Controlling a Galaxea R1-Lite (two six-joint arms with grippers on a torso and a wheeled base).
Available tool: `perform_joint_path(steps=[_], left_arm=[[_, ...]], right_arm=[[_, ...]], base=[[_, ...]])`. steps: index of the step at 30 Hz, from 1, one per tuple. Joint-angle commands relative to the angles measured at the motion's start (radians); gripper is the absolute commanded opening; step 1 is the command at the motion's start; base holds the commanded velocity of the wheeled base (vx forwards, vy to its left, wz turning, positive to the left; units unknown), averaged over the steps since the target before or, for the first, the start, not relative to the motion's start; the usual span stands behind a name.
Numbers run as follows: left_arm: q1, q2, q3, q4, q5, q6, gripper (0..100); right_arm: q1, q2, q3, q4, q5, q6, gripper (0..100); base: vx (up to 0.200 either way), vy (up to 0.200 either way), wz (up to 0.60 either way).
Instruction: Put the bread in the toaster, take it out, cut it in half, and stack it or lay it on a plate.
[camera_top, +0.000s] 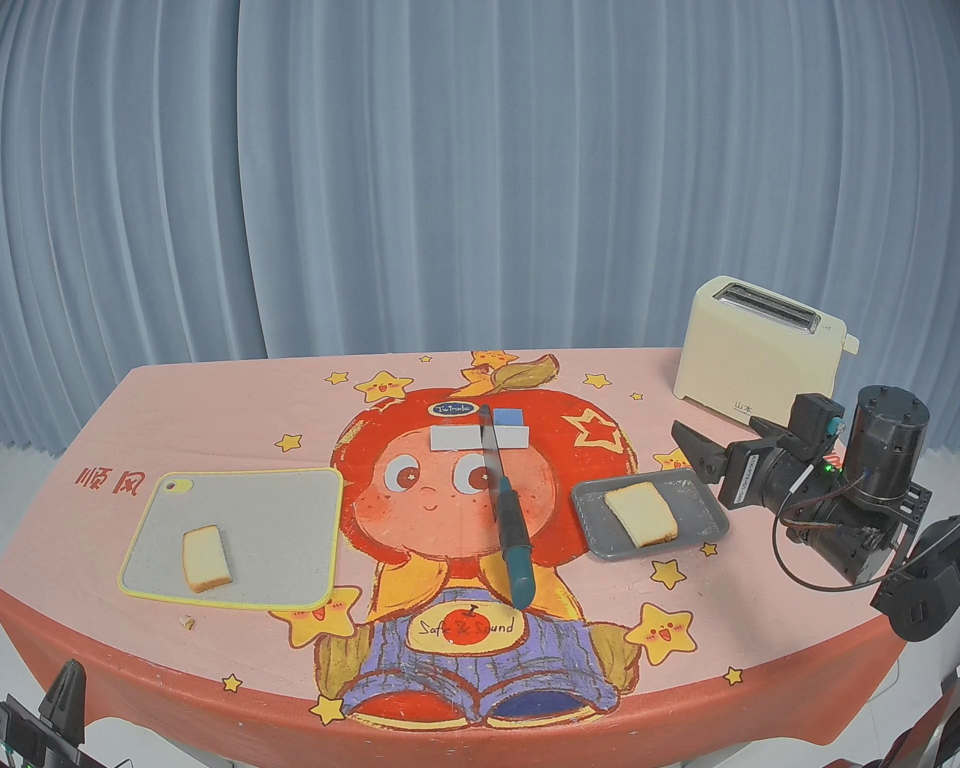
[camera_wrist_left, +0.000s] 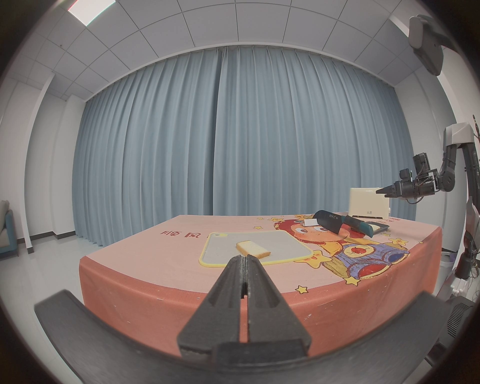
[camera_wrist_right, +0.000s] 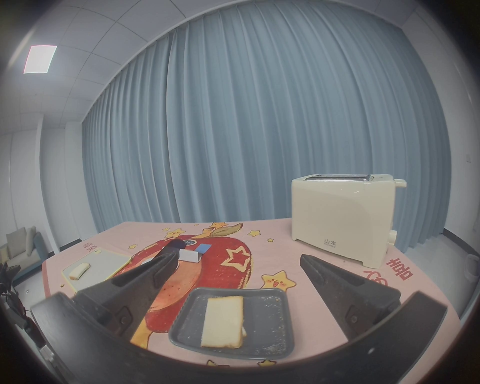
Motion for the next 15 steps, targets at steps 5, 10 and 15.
perform_joint_path(steps=[5,10,15], left_arm=[[0.000,0.001,0.018,0.000,0.000,0.000,0],[0.000,0.001,0.018,0.000,0.000,0.000,0],[0.000,0.001,0.018,0.000,0.000,0.000,0]], right_arm=[[-0.133,-0.002,0.073,-0.089,0.007,-0.052,100],[-0.221,-0.005,0.120,-0.193,0.014,-0.067,100],[-0.308,-0.018,0.119,-0.250,0.025,-0.115,100]], base=[[0.000,0.000,0.00],[0.000,0.000,0.00],[0.000,0.000,0.00]])
